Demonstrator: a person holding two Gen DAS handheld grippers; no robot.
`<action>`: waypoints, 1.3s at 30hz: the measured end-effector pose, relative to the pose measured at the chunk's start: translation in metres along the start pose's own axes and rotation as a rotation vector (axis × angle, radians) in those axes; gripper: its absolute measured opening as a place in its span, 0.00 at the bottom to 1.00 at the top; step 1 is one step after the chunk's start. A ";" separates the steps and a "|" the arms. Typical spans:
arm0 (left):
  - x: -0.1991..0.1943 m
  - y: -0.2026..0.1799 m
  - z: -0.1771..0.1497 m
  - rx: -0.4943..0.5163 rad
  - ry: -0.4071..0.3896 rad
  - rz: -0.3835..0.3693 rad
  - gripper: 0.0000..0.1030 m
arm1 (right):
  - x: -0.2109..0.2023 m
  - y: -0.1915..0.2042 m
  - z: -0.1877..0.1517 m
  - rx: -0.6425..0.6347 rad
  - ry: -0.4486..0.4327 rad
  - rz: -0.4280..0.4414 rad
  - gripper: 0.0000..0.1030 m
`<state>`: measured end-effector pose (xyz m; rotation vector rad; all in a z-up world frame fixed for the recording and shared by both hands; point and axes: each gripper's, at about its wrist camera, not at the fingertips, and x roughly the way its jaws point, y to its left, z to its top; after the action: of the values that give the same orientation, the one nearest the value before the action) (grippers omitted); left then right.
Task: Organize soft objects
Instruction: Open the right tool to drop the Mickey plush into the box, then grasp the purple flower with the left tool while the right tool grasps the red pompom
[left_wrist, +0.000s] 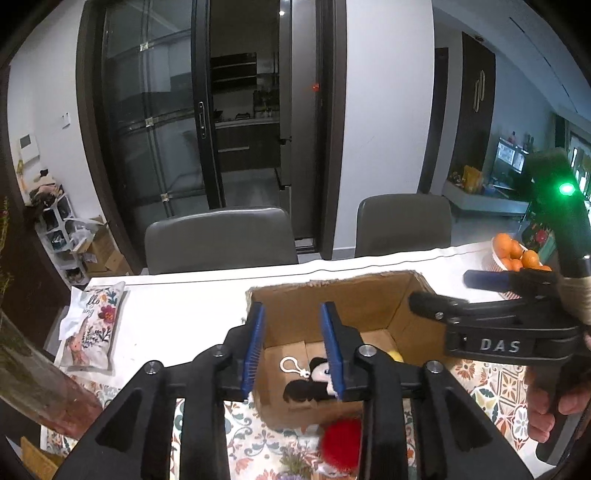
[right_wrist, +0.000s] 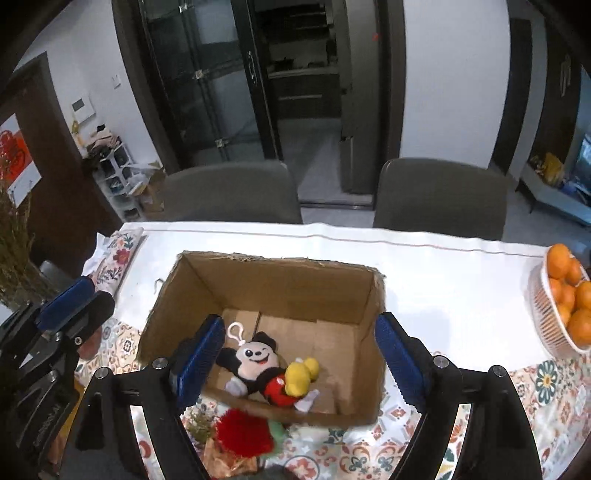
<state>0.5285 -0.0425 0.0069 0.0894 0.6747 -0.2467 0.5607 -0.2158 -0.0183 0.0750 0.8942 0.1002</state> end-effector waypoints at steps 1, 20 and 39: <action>-0.002 0.002 -0.001 0.003 0.002 0.005 0.33 | -0.005 0.001 -0.001 -0.003 -0.014 -0.002 0.82; -0.056 0.019 -0.050 -0.017 0.083 0.047 0.57 | -0.053 0.034 -0.060 -0.029 -0.042 0.038 0.82; -0.023 0.036 -0.121 -0.118 0.317 -0.029 0.60 | 0.000 0.042 -0.112 -0.031 0.114 0.070 0.82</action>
<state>0.4469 0.0161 -0.0724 0.0050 1.0052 -0.2222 0.4711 -0.1717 -0.0835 0.0725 1.0034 0.1851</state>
